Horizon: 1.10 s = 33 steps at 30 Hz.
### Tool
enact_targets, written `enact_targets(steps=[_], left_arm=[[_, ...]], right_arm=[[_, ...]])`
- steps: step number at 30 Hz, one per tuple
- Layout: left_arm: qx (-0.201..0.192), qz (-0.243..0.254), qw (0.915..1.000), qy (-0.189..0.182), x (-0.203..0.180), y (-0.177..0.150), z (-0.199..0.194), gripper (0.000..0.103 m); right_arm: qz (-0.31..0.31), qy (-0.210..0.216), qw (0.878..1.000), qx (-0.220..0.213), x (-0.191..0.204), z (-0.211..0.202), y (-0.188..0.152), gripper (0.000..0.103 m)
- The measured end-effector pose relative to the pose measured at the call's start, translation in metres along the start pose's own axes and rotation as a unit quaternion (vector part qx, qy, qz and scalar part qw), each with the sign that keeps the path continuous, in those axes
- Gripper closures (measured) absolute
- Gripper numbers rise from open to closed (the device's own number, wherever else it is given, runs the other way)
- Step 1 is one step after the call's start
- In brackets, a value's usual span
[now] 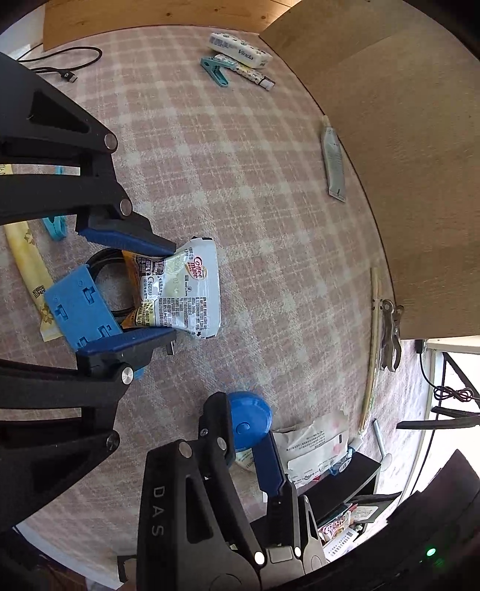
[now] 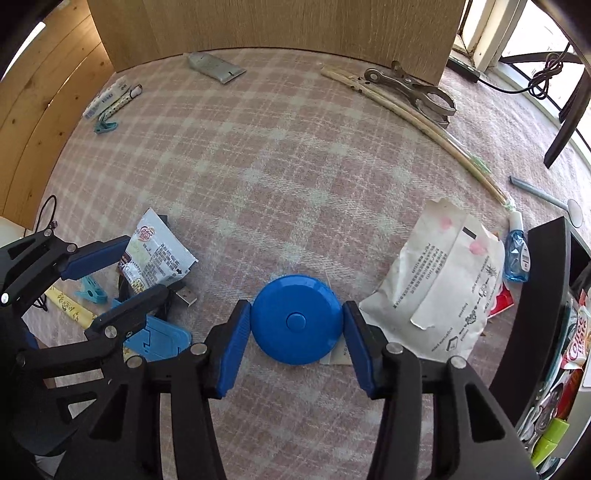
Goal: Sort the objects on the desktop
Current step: 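Carry the blue tape measure and snack packet to the black tray and release both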
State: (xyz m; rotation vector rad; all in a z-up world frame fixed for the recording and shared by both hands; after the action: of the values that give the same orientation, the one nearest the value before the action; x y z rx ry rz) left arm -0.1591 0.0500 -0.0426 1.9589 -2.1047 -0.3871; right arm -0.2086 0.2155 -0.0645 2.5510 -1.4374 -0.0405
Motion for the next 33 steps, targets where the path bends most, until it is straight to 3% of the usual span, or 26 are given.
enact_targets(steps=[13,20,26,33], left_arm=[[-0.042,-0.036,0.9984,0.000,0.007,0.014,-0.050,0.067],[-0.053,-0.010,0.9982,-0.026,-0.053,0.021,-0.054,0.067],[-0.055,0.037,0.9956,-0.067,-0.123,0.021,-0.066,0.067],[-0.051,0.095,0.9896,-0.095,-0.210,0.023,-0.066,0.066]], right_arm=[[0.021,-0.003,0.999,-0.042,-0.008,-0.048,-0.010,0.054],[0.063,-0.011,0.995,-0.074,0.001,-0.074,-0.042,0.054],[0.125,-0.032,0.987,-0.091,-0.045,-0.109,-0.100,0.054],[0.208,-0.077,0.970,-0.094,-0.108,-0.142,-0.187,0.054]])
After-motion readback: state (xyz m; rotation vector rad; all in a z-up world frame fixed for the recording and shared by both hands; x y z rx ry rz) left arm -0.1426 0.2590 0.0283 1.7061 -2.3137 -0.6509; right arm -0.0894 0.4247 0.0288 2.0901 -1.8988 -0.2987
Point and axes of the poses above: each gripper's, at about its wrist camera, not at the fingertips, and z roughly the way its jaws point, x to its left, y to its top, the point moved 4 cm from there along z, roughly the way its jaws point, and after that the axes turned 11 degrees about -z, right-handed, at the moved point
